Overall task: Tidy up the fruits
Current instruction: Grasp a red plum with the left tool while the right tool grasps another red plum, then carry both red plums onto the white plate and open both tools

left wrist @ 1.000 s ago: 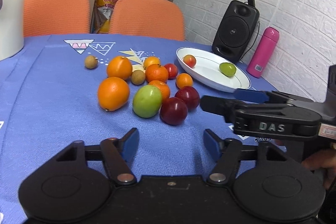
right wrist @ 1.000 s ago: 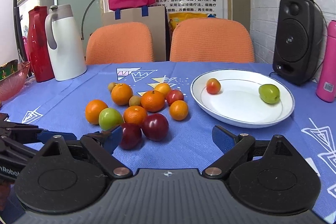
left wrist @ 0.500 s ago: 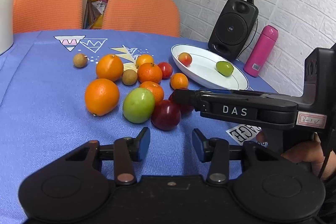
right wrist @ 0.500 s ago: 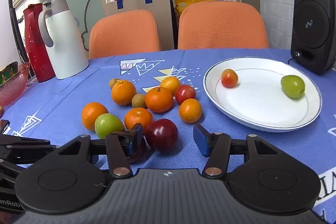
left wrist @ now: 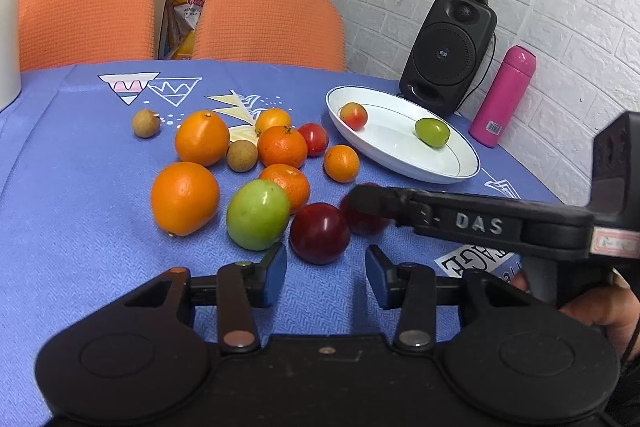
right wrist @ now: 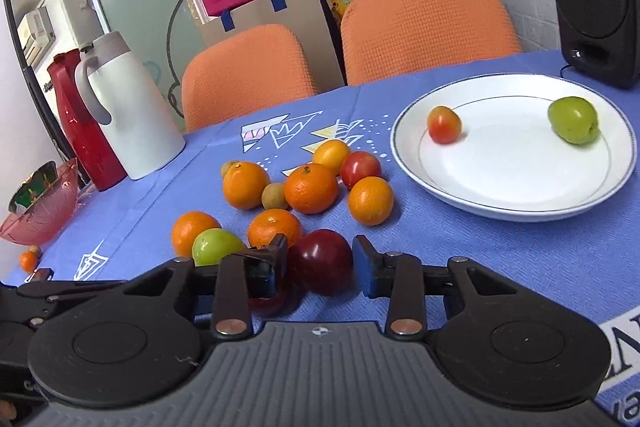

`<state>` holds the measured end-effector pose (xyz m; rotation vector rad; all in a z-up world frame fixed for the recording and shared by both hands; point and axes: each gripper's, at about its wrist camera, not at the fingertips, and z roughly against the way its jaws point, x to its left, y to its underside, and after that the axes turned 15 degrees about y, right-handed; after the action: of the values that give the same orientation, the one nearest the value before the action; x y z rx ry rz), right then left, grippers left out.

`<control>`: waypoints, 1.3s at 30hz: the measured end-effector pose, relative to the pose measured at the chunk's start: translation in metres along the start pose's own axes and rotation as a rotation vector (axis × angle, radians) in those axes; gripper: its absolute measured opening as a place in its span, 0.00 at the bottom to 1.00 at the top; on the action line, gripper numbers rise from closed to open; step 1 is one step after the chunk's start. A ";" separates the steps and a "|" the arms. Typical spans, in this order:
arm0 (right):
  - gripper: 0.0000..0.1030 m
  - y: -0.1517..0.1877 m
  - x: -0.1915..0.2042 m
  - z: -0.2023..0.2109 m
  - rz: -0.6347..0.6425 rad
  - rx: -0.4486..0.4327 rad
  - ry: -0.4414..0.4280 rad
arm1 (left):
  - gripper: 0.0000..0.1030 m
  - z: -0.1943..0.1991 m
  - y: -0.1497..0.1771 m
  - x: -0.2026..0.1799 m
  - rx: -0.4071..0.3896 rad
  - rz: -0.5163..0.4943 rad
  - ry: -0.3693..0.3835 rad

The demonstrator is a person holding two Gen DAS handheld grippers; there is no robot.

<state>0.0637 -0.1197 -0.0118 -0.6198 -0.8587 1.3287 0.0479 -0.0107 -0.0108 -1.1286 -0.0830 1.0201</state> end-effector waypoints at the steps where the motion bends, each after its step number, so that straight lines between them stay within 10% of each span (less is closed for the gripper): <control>1: 0.61 0.001 -0.001 0.003 0.008 -0.006 0.014 | 0.73 -0.001 0.000 0.000 0.001 0.000 -0.001; 13: 0.61 0.016 -0.025 0.039 0.068 -0.049 0.164 | 0.74 -0.021 -0.012 -0.002 0.006 -0.011 -0.023; 39: 0.65 0.024 -0.020 0.032 0.111 -0.041 0.167 | 0.75 -0.032 -0.017 0.001 0.038 -0.002 -0.025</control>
<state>0.0232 -0.1379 -0.0162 -0.8088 -0.7250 1.3410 0.0759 -0.0336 -0.0133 -1.0812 -0.0839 1.0299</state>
